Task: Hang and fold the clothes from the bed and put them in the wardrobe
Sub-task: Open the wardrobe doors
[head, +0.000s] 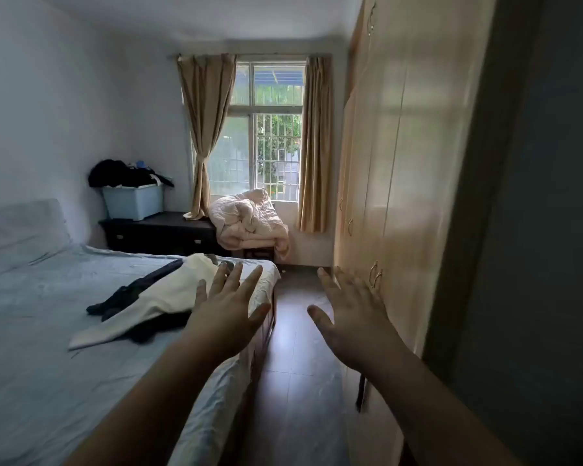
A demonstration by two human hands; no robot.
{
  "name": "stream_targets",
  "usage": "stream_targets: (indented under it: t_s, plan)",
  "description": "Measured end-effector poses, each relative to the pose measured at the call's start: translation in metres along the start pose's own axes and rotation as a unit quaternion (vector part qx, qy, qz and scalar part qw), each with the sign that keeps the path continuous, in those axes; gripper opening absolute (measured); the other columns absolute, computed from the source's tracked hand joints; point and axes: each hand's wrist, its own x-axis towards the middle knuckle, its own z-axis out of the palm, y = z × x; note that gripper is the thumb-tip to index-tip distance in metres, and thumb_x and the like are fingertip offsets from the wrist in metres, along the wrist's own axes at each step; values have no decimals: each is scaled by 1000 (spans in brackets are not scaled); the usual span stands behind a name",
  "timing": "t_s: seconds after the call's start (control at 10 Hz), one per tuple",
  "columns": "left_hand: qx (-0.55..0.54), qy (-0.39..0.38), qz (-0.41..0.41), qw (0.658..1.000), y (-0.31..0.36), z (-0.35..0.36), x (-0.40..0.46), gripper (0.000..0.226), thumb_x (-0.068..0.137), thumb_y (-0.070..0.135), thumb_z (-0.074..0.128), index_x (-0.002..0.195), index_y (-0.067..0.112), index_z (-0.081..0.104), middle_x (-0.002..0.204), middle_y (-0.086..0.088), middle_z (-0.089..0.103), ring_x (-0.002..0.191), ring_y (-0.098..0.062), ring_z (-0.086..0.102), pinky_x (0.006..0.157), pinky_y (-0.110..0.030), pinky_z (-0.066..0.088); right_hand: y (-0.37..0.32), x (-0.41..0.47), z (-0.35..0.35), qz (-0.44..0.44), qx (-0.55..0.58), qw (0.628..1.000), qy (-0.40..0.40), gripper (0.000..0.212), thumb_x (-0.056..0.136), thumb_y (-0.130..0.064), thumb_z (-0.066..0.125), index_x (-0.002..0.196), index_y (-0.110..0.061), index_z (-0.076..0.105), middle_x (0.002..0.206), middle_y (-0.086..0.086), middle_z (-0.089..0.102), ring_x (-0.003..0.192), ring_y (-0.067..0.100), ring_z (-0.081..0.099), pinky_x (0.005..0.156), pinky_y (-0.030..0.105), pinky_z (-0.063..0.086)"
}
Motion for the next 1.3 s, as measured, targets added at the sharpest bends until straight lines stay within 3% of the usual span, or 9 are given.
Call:
stream_targets:
  t_s: [0.4,0.9,1.3]
  plan:
    - [-10,-2,3,1000,-45,42,108,68,98,61,32,157,41,3,168,3,1,154,-21,-7,123,-50,3,3,103,47,-3,1,1000,-19,67,101,-63,21,158,-41,-8,168,-9,-12,154,18,-15,122,45,-7]
    - [-26,-28,5,999,-180,144,380,69,97,61,33,157,40,4,168,1,5,154,-23,-4,123,-51,6,9,390,177,56,5,998,-29,67,102,-59,27,159,-40,-3,169,-10,-4,155,17,-5,125,44,2]
    - [-26,-80,17,996,-167,266,589,71,98,62,32,157,40,-1,168,0,2,154,-25,-5,123,-52,5,116,580,261,84,31,995,-39,67,102,-61,27,158,-40,-3,168,-11,-4,155,16,-4,124,40,3]
